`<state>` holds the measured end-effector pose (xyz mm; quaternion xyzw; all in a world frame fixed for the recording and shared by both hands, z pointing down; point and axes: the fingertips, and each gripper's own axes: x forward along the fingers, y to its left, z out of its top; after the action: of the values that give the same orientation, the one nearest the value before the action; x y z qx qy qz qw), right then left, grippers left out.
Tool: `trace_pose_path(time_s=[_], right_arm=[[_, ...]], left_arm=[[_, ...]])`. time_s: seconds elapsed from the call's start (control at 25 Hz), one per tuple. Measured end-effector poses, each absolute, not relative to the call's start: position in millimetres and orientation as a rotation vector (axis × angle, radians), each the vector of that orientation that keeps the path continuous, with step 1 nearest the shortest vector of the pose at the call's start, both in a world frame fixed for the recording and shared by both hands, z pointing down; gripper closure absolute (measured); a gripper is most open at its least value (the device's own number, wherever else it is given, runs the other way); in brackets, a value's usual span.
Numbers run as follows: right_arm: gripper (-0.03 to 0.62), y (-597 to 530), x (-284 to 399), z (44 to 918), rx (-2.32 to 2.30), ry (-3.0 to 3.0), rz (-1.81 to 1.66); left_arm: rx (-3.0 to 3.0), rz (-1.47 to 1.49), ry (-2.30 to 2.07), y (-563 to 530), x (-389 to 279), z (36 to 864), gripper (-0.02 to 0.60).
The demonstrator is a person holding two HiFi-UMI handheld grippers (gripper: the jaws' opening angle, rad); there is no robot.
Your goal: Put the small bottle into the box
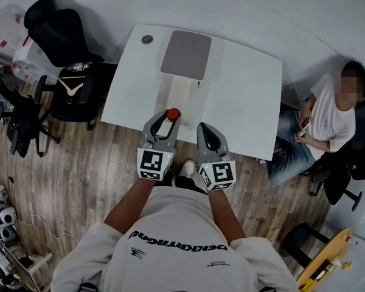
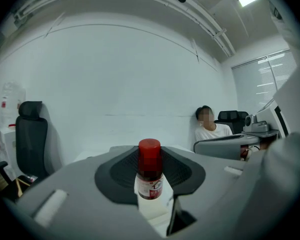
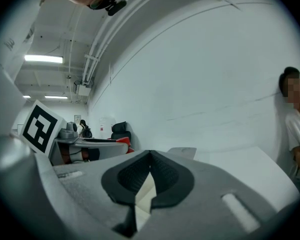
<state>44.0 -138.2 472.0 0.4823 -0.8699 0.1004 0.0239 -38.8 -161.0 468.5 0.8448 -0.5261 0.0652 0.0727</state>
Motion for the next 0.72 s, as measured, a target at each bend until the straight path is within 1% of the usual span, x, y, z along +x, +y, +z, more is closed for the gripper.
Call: trace_pose_path(time_s=[0.72], right_arm=[[0.595, -148.5, 37.5, 496.4, 1.584, -2.589, 0.365]], left_arm=[[2.544, 0.262, -1.515, -207.4, -54.3, 502.8, 0.445]])
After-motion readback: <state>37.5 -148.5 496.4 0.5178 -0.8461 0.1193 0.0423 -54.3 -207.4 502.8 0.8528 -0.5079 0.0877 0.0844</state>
